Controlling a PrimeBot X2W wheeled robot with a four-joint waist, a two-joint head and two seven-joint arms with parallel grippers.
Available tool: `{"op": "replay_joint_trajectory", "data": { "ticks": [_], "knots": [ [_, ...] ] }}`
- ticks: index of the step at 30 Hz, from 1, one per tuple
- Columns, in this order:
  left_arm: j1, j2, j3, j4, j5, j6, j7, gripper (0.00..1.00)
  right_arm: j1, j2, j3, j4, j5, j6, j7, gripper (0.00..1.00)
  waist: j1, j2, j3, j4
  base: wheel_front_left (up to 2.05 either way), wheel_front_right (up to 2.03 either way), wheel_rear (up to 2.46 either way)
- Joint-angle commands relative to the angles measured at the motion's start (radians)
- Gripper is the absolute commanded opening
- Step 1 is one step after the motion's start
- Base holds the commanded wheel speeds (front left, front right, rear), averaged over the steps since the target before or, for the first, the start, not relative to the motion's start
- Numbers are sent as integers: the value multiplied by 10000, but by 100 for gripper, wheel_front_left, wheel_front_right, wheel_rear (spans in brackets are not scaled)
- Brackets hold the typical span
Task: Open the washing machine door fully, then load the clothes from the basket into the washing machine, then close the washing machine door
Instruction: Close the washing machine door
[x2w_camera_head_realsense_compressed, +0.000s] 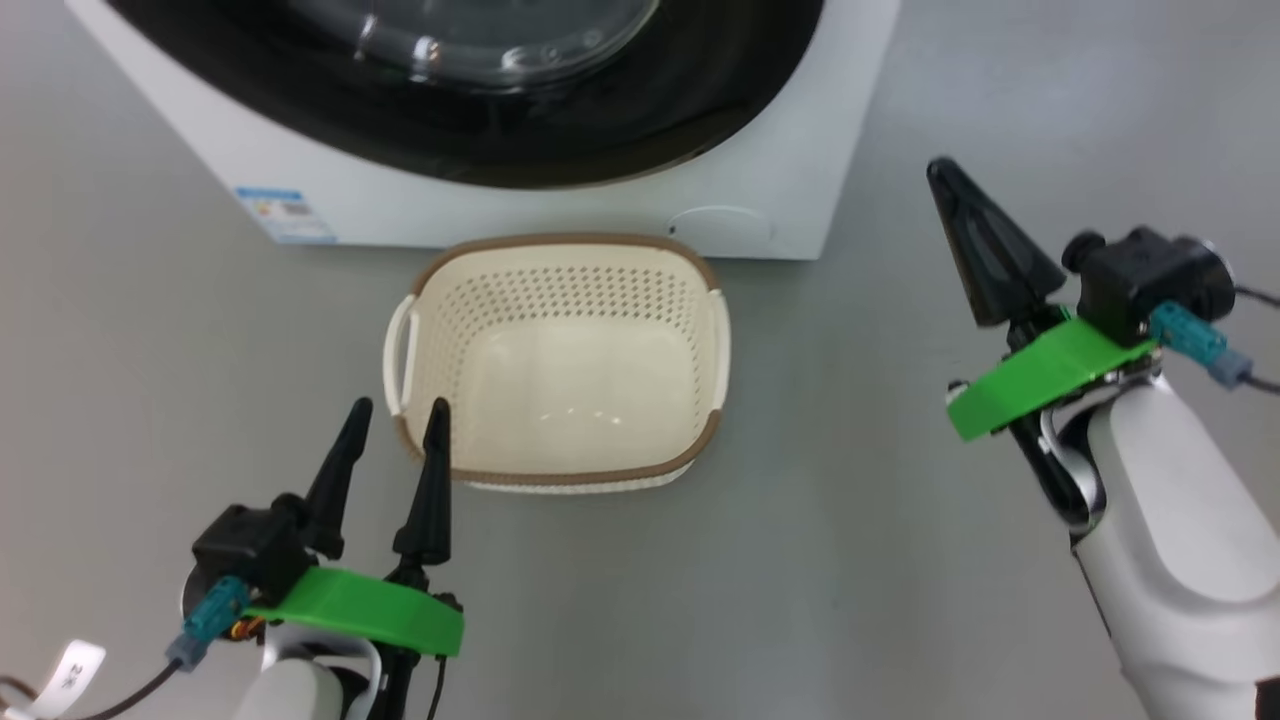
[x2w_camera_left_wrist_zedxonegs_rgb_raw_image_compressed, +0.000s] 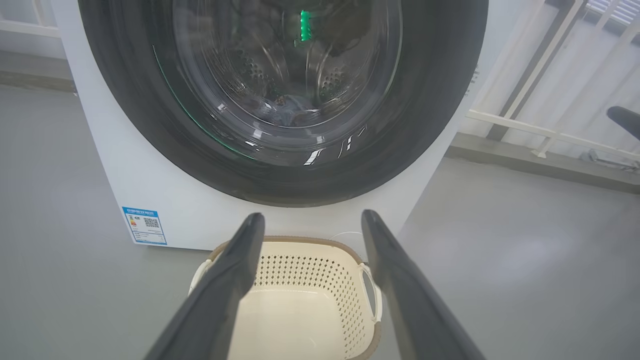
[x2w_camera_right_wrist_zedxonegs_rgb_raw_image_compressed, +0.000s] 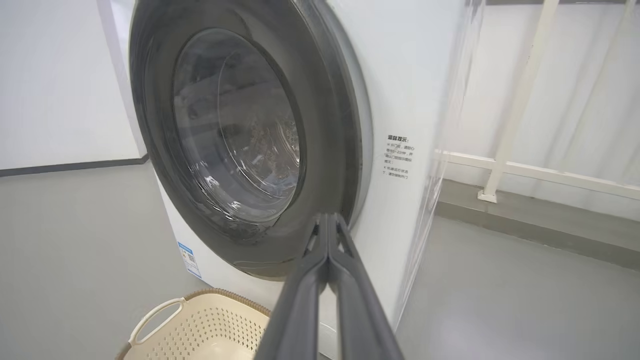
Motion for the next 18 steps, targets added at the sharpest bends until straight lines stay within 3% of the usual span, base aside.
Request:
{"op": "replay_joint_trajectory", "data": {
  "ticks": [1,18],
  "knots": [
    [194,211,429,-179,-46,-27,-65,100,556,259,-123,-378,-93,-65,-32,0,0,0,-1056,-1090,0,0,0],
    [972,155,1690,230,506,-27,-65,100,3192,1530,-1578,-1287,-337,-65,-32,0,0,0,-2100,-2260,0,0,0]
  ]
}}
